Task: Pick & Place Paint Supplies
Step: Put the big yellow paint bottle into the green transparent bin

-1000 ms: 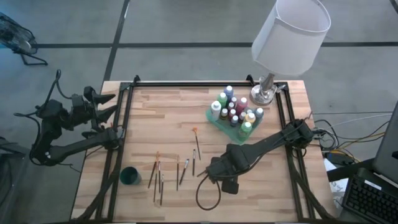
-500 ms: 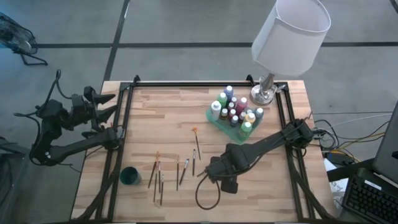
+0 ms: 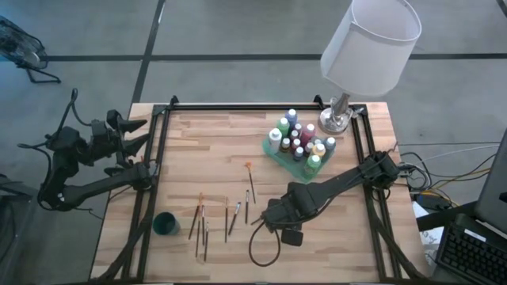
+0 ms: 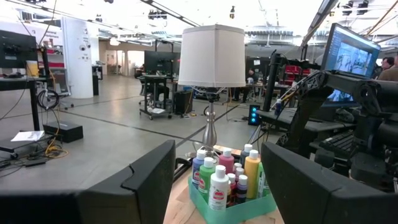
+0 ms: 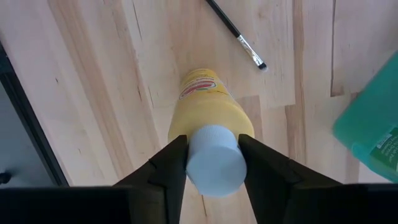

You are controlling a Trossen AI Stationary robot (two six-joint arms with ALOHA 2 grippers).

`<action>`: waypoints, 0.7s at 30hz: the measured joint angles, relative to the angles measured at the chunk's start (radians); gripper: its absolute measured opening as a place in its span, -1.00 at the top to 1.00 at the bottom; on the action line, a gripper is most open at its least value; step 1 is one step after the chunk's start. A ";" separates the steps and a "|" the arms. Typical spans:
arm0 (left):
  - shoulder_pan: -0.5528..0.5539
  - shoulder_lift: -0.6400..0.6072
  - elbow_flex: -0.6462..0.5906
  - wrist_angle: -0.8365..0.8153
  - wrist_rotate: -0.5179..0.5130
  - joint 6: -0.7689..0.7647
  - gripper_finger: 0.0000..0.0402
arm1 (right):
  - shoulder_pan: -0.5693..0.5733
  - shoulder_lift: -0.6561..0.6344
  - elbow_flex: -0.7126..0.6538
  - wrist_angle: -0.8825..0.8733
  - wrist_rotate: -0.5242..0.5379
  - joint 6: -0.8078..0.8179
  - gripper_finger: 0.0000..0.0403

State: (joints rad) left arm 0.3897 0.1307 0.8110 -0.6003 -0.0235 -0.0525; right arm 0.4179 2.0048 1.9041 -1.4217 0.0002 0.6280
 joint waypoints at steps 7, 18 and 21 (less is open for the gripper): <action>0.000 0.000 0.000 0.000 0.000 0.000 -0.21 | 0.000 0.000 0.000 -0.001 -0.001 -0.002 0.43; 0.000 0.000 0.000 0.000 0.000 0.000 -0.21 | 0.000 0.001 0.000 -0.002 -0.007 0.000 0.34; 0.000 0.000 0.000 0.000 0.000 0.000 -0.21 | 0.000 0.001 0.000 -0.002 -0.008 0.000 0.39</action>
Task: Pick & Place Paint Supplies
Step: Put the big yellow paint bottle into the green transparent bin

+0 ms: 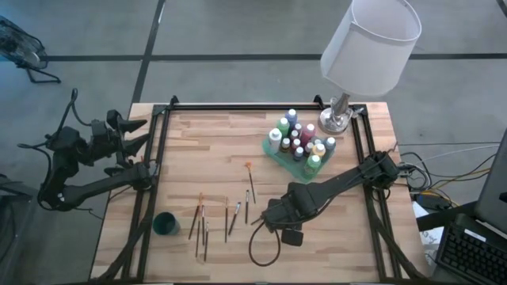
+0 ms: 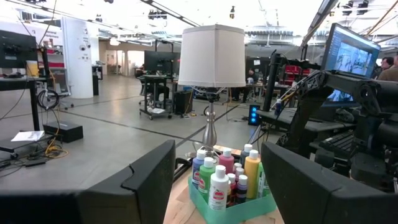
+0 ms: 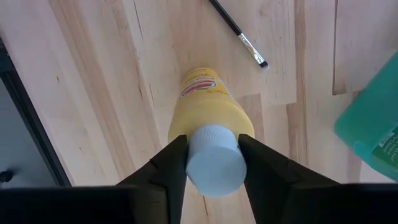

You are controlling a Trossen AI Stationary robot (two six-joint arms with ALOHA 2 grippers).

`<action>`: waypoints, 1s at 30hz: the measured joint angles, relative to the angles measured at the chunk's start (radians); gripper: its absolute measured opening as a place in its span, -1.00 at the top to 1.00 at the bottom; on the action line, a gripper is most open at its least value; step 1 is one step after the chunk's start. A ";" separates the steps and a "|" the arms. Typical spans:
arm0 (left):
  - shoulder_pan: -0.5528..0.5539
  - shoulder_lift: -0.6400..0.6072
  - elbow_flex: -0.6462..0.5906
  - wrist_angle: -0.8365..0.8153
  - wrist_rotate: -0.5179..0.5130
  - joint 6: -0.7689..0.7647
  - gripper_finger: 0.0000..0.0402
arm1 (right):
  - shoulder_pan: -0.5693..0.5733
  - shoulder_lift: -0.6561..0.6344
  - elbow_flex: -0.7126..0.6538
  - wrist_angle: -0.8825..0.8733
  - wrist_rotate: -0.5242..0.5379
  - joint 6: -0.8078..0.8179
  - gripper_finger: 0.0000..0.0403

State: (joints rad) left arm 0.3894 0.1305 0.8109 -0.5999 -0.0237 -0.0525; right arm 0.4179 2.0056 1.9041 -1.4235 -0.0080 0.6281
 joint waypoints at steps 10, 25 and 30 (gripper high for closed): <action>0.000 0.000 0.000 0.000 0.000 0.000 -0.21 | -0.010 -0.001 0.027 -0.028 -0.003 -0.003 0.39; 0.000 0.000 0.000 0.000 0.000 0.000 -0.21 | -0.210 -0.120 0.193 -0.155 0.094 -0.169 0.38; 0.000 0.000 0.000 0.000 0.000 0.000 -0.21 | -0.319 -0.126 0.218 -0.146 0.111 -0.286 0.43</action>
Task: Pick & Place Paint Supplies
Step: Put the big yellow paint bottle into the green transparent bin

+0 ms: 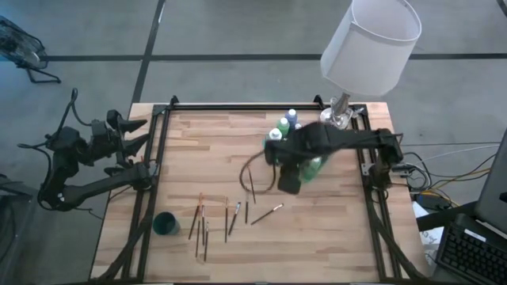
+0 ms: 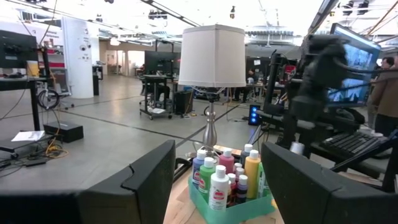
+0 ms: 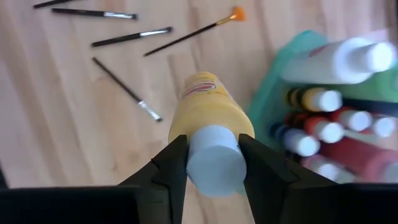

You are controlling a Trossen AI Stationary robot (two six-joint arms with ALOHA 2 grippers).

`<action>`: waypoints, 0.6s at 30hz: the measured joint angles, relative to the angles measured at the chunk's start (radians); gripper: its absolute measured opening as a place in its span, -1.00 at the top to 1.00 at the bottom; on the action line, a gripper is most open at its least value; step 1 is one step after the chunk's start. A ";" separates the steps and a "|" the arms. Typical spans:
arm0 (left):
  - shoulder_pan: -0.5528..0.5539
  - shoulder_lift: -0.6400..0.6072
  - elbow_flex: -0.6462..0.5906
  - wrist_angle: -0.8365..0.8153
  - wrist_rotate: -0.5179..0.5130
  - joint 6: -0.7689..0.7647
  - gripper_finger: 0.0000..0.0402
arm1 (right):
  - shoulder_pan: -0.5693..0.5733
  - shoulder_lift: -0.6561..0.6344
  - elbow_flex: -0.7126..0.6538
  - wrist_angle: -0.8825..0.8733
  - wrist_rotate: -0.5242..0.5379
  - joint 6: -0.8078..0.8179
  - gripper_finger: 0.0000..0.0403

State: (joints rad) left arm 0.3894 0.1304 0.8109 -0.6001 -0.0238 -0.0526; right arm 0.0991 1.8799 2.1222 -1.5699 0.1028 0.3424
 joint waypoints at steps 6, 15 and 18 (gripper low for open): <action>0.000 0.000 0.000 0.000 0.000 0.000 -0.21 | -0.118 -0.008 0.000 -0.002 0.006 -0.104 0.42; 0.000 0.000 0.000 0.000 0.000 0.000 -0.21 | -0.234 -0.008 -0.001 -0.002 0.004 -0.171 0.43; 0.000 0.000 0.000 0.000 0.000 0.000 -0.21 | -0.250 -0.011 -0.001 -0.002 0.005 -0.182 0.42</action>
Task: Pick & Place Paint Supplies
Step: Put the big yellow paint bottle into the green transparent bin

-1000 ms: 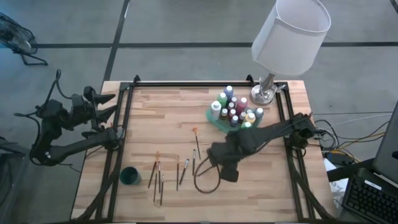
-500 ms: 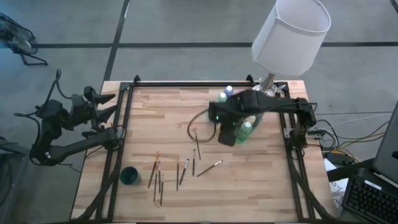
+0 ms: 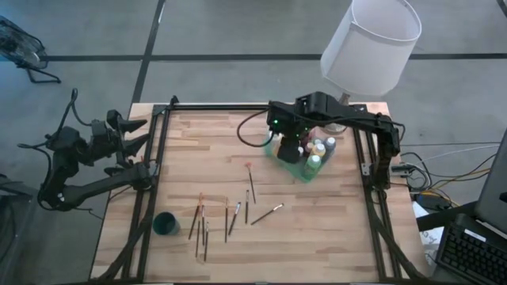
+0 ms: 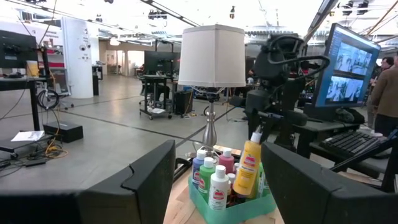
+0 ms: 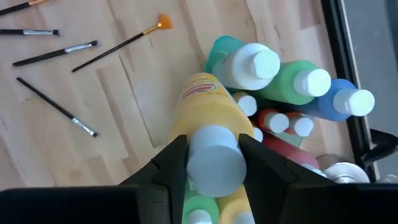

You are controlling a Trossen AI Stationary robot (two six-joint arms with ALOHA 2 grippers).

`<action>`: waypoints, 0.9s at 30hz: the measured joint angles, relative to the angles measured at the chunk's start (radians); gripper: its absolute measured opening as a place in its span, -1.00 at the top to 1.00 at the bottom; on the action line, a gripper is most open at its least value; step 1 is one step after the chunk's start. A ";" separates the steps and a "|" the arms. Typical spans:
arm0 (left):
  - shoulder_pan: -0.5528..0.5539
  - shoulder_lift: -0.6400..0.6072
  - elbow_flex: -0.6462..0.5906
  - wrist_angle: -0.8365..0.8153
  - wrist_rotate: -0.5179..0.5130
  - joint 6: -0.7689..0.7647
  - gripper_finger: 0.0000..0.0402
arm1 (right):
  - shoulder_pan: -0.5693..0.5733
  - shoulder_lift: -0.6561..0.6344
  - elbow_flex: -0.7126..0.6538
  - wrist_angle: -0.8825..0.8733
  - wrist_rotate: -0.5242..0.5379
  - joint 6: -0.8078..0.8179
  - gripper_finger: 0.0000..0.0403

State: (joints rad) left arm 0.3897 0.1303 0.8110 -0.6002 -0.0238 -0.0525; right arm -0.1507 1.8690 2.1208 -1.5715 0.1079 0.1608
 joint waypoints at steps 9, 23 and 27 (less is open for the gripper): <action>0.000 0.000 0.000 0.000 0.000 0.000 -0.21 | -0.009 0.000 -0.017 0.000 -0.004 0.020 0.43; 0.000 0.000 0.000 0.000 0.000 0.000 -0.21 | -0.013 -0.002 -0.144 0.001 0.004 0.031 0.43; 0.000 0.000 0.000 0.000 0.000 0.000 -0.21 | -0.016 -0.002 -0.177 0.004 0.025 0.031 0.43</action>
State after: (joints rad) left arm 0.3895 0.1304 0.8109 -0.6002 -0.0236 -0.0525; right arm -0.1664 1.8671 1.9438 -1.5673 0.1333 0.1921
